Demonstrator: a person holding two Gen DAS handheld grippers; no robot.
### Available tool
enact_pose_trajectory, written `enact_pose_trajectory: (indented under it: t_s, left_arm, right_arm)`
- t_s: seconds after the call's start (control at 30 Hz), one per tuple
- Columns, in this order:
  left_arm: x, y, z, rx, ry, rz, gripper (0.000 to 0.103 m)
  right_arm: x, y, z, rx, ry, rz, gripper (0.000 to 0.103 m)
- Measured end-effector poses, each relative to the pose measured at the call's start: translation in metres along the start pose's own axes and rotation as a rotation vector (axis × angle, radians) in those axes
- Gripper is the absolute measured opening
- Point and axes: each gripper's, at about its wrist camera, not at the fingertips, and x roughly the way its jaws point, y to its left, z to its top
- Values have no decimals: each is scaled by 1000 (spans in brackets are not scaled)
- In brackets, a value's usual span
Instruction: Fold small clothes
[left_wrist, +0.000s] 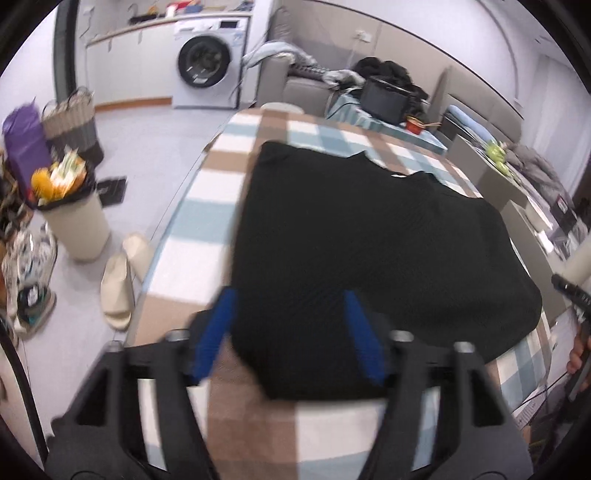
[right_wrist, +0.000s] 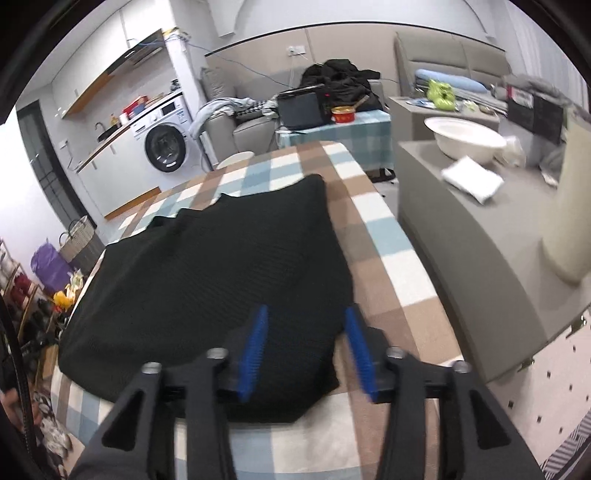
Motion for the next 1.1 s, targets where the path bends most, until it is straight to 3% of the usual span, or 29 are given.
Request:
enact_pose_trajectory:
  t_s: [0.07, 0.17, 0.37, 0.53, 0.63, 0.8, 1.1]
  left_arm:
    - [5, -16, 7, 34, -6, -33, 68]
    - [23, -40, 14, 57, 22, -84, 73]
    - [64, -92, 19, 187, 121, -116, 73]
    - [98, -112, 15, 262, 188, -38, 73]
    - [112, -101, 15, 242, 199, -6, 74]
    - [107, -79, 15, 209, 176, -62, 73]
    - [94, -85, 24, 256, 161, -56, 74]
  right_arm:
    - [-2, 14, 4, -43, -7, 25, 60]
    - [3, 35, 6, -92, 2, 65, 86]
    - [53, 90, -7, -220, 115, 124, 86]
    - [87, 117, -15, -308, 168, 105, 86]
    - [107, 128, -17, -384, 198, 66, 86]
    - [118, 115, -20, -399, 227, 73, 97]
    - [116, 103, -25, -413, 275, 90, 101]
